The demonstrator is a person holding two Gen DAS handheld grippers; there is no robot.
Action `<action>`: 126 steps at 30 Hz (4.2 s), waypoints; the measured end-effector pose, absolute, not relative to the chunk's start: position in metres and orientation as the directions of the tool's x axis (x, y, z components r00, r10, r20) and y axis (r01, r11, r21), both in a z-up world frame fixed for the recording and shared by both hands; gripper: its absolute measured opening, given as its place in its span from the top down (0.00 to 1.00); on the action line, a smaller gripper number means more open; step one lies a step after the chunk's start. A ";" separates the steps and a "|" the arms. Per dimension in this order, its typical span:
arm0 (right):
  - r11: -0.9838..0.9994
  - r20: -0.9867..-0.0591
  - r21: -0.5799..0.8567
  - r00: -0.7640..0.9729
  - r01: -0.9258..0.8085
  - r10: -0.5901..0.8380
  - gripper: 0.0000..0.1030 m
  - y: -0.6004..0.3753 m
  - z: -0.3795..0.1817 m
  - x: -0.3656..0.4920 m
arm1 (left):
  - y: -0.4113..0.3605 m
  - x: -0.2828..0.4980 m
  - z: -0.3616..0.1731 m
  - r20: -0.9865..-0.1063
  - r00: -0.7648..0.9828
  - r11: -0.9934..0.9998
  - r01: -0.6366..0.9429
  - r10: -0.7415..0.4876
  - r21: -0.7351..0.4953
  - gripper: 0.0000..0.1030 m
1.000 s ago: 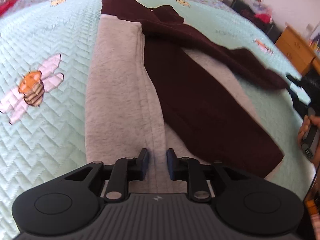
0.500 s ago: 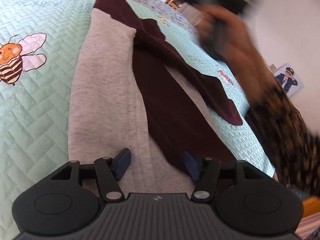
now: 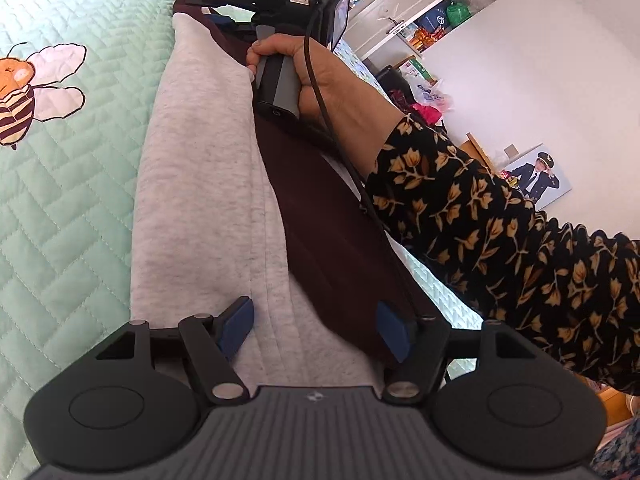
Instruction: Fold clothes
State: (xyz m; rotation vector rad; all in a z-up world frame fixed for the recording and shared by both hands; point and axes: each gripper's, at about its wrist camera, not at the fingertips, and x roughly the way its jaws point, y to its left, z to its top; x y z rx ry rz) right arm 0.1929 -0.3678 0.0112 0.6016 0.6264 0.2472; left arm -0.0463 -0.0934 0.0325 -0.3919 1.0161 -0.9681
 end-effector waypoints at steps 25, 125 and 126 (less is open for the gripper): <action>0.800 -0.538 0.594 0.699 -0.081 0.471 0.35 -0.400 0.039 0.234 | -0.075 -0.052 0.027 -0.516 0.169 0.521 0.517 -0.840 -0.679 0.29; 0.580 -0.478 0.815 0.580 0.013 0.659 0.84 -0.266 0.022 -0.164 | -0.006 -0.139 0.108 -0.655 0.469 0.793 0.197 -0.592 -0.576 0.28; 0.525 -0.431 0.851 0.595 0.018 0.679 0.86 -0.275 0.025 -0.166 | -0.006 -0.139 0.109 -0.654 0.469 0.793 0.198 -0.593 -0.577 0.28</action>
